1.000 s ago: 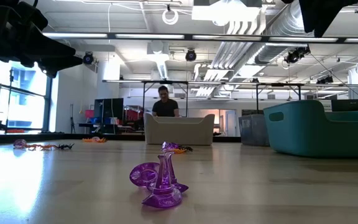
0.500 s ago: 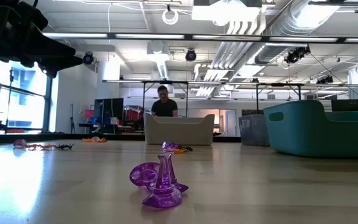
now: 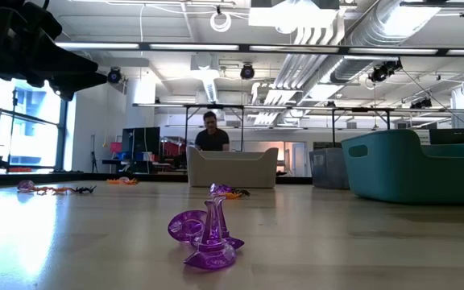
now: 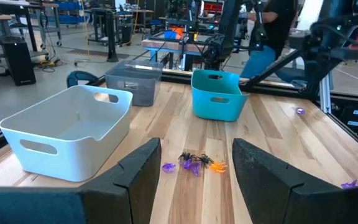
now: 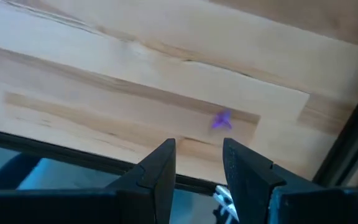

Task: Sort Halloween decoration
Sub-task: Put the purple witch hat toy into the white bin

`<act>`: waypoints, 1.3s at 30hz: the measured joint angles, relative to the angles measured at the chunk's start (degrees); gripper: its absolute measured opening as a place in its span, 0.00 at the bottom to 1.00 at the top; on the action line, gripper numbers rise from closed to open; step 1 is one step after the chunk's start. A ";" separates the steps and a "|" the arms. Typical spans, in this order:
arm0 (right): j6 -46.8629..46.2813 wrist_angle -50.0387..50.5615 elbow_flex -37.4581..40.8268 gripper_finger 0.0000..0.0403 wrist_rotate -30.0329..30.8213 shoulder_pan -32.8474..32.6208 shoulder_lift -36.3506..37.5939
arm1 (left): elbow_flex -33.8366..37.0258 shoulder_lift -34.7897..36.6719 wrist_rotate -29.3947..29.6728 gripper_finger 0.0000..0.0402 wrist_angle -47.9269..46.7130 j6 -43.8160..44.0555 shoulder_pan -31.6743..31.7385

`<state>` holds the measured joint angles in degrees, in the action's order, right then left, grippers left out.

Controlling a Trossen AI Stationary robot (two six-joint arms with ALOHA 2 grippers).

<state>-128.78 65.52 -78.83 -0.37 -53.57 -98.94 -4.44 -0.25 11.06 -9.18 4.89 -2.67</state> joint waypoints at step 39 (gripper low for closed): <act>0.27 -13.45 7.70 0.45 -5.19 -3.49 -12.25 | 0.01 0.00 0.01 0.46 0.01 0.00 -0.01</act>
<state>-128.51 52.07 -71.12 -5.56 -57.06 -111.20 -4.43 -0.25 11.07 -9.17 4.89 -2.68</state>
